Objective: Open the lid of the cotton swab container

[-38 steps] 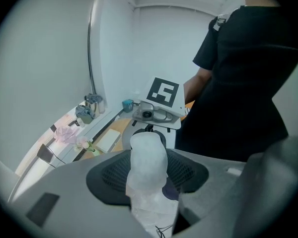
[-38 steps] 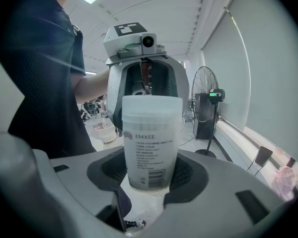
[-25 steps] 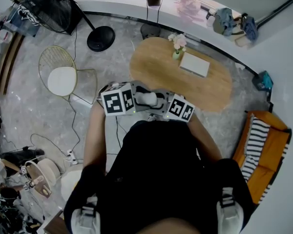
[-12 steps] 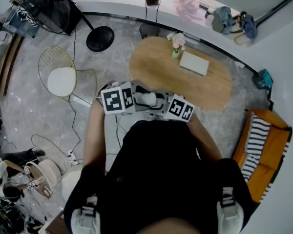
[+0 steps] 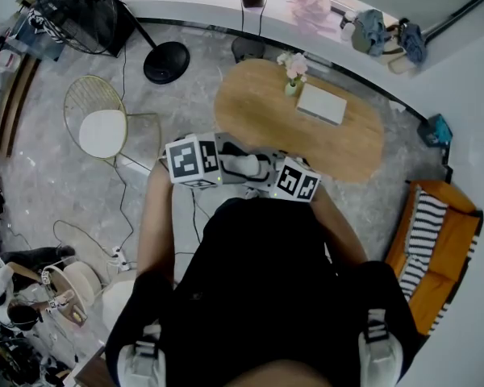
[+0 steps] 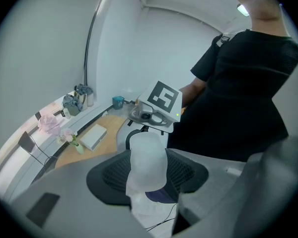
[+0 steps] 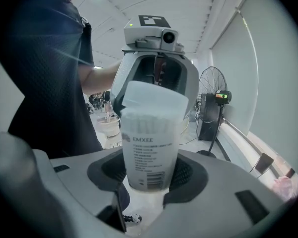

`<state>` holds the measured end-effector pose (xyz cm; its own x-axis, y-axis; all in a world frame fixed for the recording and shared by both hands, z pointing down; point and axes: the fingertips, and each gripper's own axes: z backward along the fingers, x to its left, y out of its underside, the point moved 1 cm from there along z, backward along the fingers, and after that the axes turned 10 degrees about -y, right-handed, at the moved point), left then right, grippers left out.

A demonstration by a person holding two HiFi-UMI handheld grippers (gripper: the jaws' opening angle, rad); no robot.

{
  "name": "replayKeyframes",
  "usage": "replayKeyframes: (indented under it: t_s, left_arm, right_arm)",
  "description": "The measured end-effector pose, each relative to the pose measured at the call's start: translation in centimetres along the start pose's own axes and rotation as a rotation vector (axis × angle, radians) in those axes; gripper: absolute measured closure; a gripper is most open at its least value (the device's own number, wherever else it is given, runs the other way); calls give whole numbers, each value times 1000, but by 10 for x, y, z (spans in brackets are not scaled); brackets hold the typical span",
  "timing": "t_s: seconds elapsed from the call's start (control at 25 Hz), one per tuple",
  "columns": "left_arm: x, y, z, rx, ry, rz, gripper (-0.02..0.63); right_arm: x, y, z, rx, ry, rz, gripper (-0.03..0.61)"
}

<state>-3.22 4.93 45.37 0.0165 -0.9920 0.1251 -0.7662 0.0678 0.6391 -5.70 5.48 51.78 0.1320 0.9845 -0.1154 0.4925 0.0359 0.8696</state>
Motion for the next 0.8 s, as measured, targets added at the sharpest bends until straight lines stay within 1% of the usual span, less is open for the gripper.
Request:
replayKeyframes:
  t_s: [0.12,0.36,0.52,0.64,0.8]
  left_arm:
    - [2,-2,4,-27,17,5,405]
    - [6,-16,14,-176,102,46,404]
    - [7,-22,17,-258,135,60,403]
    - [8,-25,21,-337,155,85,402]
    - [8,-31,28,-471,203,141,399]
  right_arm:
    - [-2,-3,2,-10,-1,-2,382]
    - [-3,-8,10,-37,-2,12,383]
    - [-3,-9,13,-58,-1,0,382]
    - [-2,-12,15,-69,-8,-5,382]
    - [0,-16,19,-100,-15,-12,382]
